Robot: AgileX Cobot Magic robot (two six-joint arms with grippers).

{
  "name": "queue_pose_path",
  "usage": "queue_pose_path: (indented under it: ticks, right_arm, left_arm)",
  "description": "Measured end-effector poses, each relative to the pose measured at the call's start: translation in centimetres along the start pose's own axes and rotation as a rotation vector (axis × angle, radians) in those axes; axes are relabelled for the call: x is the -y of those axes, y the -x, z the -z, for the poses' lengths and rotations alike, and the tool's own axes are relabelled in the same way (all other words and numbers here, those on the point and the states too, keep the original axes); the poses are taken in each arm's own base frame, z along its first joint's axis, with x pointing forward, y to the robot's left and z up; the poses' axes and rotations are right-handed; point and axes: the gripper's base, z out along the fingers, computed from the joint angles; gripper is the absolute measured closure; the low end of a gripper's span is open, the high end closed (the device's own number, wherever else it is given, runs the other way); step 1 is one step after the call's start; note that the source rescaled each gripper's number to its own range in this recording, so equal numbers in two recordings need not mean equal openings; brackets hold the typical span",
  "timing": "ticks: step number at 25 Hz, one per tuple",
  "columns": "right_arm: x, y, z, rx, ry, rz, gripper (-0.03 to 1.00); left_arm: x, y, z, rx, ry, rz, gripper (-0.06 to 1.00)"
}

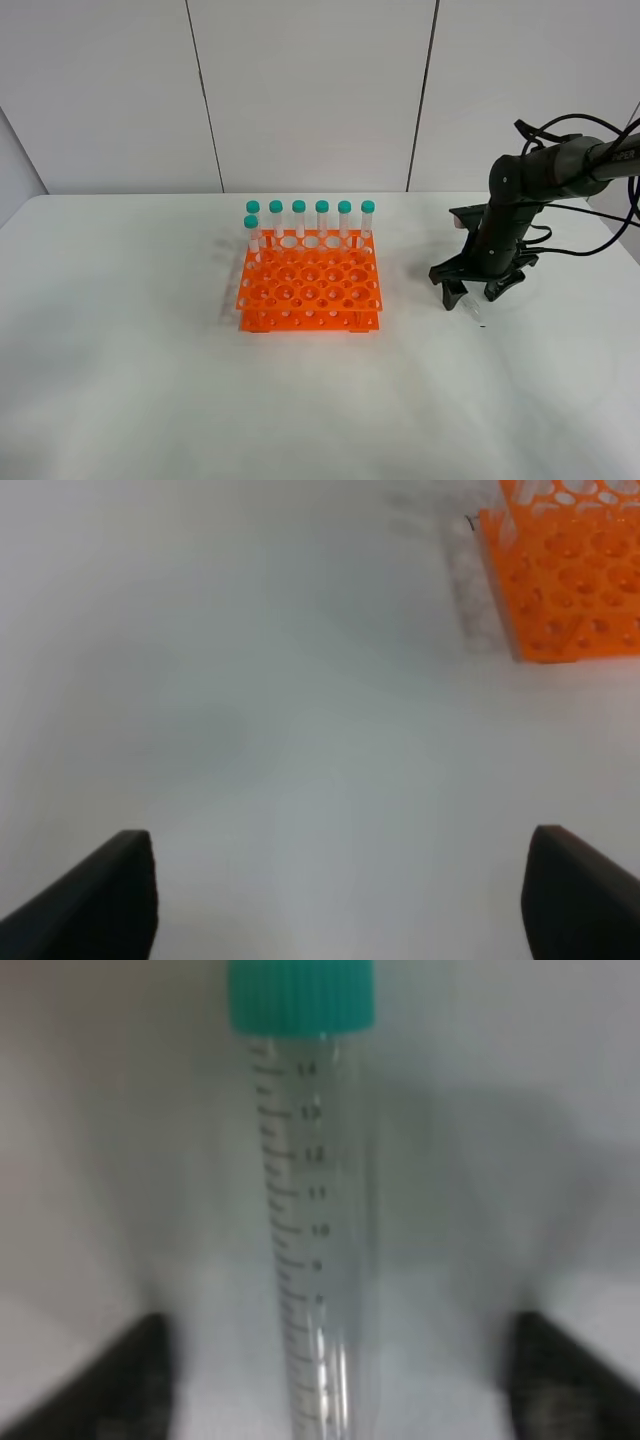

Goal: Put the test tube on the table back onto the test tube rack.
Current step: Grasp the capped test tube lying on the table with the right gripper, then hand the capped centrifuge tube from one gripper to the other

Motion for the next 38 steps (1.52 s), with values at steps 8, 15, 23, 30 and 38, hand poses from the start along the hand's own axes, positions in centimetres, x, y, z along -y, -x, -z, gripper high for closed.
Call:
queue_pose_path:
  ticks: [8, 15, 23, 30, 38]
  right_arm:
    - [0.0, -0.1, 0.0, -0.014, 0.003, 0.009, 0.93]
    - [-0.2, -0.1, 6.3, 0.094, -0.002, 0.048, 0.93]
    - [-1.4, -3.8, 19.0, 0.253, 0.055, 0.108, 0.93]
    - [-4.8, -5.5, 22.5, 0.359, 0.341, 0.407, 0.93]
    - [-12.2, -6.2, 21.5, 0.365, 0.552, 0.799, 0.93]
  left_arm:
    - [0.0, 0.0, 0.0, 0.0, 0.0, 0.0, -0.06]
    - [0.0, 0.0, 0.0, 0.0, 0.0, 0.0, -0.06]
    - [0.0, 0.0, 0.0, 0.0, 0.0, 0.0, -0.06]
    - [0.0, 0.0, 0.0, 0.0, 0.0, 0.0, -0.06]
    - [0.0, 0.0, 0.0, 0.0, 0.0, 0.0, -0.06]
